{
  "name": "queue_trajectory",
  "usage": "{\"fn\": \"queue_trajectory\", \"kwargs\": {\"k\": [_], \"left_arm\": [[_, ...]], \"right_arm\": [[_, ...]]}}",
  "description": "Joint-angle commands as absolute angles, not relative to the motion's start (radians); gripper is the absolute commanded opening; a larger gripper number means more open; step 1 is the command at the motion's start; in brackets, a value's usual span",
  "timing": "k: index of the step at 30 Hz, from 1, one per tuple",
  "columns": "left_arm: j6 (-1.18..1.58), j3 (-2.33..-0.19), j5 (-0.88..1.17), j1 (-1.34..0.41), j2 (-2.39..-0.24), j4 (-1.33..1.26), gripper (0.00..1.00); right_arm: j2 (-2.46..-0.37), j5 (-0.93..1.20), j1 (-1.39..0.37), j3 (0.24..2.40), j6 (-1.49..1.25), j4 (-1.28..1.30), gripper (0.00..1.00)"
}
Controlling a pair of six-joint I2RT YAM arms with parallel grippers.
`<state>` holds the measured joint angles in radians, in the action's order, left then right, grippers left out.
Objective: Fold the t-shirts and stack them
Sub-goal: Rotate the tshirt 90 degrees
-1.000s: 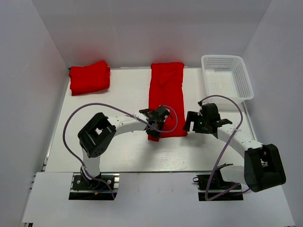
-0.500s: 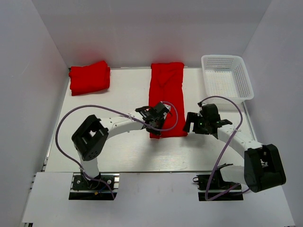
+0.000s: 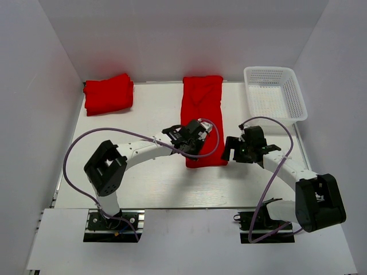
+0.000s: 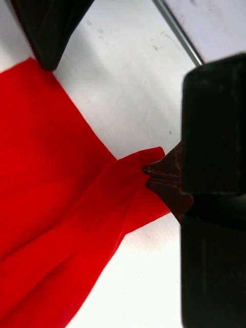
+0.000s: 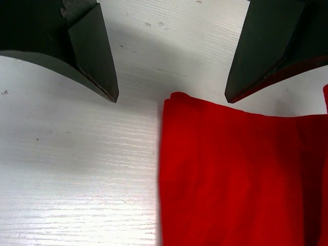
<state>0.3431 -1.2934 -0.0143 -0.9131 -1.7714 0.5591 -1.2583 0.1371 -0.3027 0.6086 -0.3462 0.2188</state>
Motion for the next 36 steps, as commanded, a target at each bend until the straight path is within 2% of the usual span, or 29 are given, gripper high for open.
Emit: {"fn": "queue_trajectory", "kwargs": {"k": [1,6,11,13,14,15,16,17,18,21,26,31,36], "left_arm": [[0.302,-1.354,0.063,-0.917,-1.765,0.522,0.00],[0.272,-1.396,0.164,-0.927,-1.854,0.551,0.00],[0.253,-1.425,0.173,-0.936,-1.904,0.612,0.00],[0.253,-1.425,0.173,-0.936,-1.914,0.621,0.07],[0.253,-1.425,0.173,-0.936,-1.914,0.635,0.18],[0.262,-1.416,0.173,-0.936,-1.914,0.647,0.63],[0.262,-1.416,0.164,-0.936,-1.914,0.647,0.81],[0.262,-1.405,0.149,-0.936,-1.914,0.647,0.95],[0.273,-1.405,0.140,-0.936,-1.890,0.647,1.00],[0.299,-1.379,0.078,-0.936,-1.844,0.660,1.00],[0.382,-1.277,-0.050,-0.910,-1.650,0.649,1.00],[0.546,-1.203,-0.344,-0.888,-1.494,0.742,1.00],[0.614,-1.085,-0.351,-0.832,-1.466,0.726,1.00]], "right_arm": [[-1.249,0.153,-0.299,0.621,-0.333,0.227,0.90],[-1.217,0.150,-0.299,0.618,-0.331,0.244,0.90],[-1.201,0.137,-0.299,0.617,-0.339,0.259,0.90],[-1.196,0.130,-0.299,0.614,-0.341,0.264,0.90],[-1.193,0.130,-0.296,0.614,-0.342,0.265,0.90],[-1.192,0.133,-0.299,0.617,-0.342,0.265,0.90],[-1.193,0.132,-0.299,0.617,-0.342,0.265,0.90],[-1.193,0.135,-0.299,0.620,-0.342,0.265,0.90],[-1.190,0.141,-0.299,0.620,-0.341,0.264,0.90],[-1.183,0.158,-0.299,0.624,-0.327,0.259,0.90],[-1.175,0.198,-0.305,0.630,-0.296,0.238,0.90],[-1.183,0.261,-0.340,0.673,-0.204,0.210,0.90],[-1.265,0.187,-0.438,0.745,-0.202,0.242,0.90]]}}
